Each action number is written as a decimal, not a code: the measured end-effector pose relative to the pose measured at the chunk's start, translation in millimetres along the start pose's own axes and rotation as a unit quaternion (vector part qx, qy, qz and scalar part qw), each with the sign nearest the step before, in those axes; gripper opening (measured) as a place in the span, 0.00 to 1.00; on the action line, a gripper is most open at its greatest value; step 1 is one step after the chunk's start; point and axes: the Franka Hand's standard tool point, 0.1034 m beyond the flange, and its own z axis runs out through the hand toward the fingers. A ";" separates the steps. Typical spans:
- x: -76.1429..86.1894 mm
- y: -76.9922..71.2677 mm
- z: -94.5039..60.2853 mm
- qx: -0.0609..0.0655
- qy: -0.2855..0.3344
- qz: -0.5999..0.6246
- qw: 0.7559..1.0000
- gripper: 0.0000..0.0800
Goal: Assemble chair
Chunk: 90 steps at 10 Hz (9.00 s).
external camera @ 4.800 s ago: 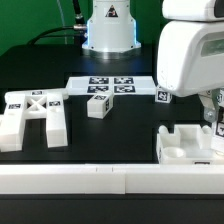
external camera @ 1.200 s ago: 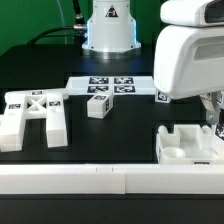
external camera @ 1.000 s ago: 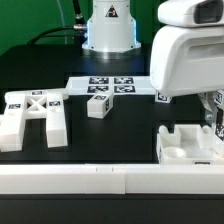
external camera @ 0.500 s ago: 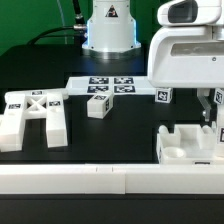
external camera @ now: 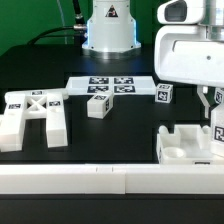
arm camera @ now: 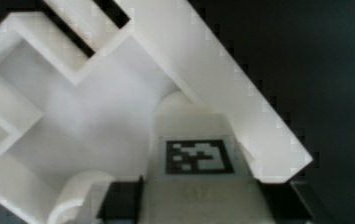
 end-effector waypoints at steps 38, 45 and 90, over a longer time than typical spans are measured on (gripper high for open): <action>-0.7 1.1 3.4 -0.001 -0.004 -0.091 0.996 0.64; 2.7 2.4 2.3 -0.003 -0.003 -0.380 0.925 0.81; 5.7 8.5 8.6 -0.003 -0.005 -0.481 0.877 0.81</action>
Offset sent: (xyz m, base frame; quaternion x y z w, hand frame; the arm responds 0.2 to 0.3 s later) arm 0.0067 -0.0048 0.0055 0.0025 0.0120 -0.3258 0.9453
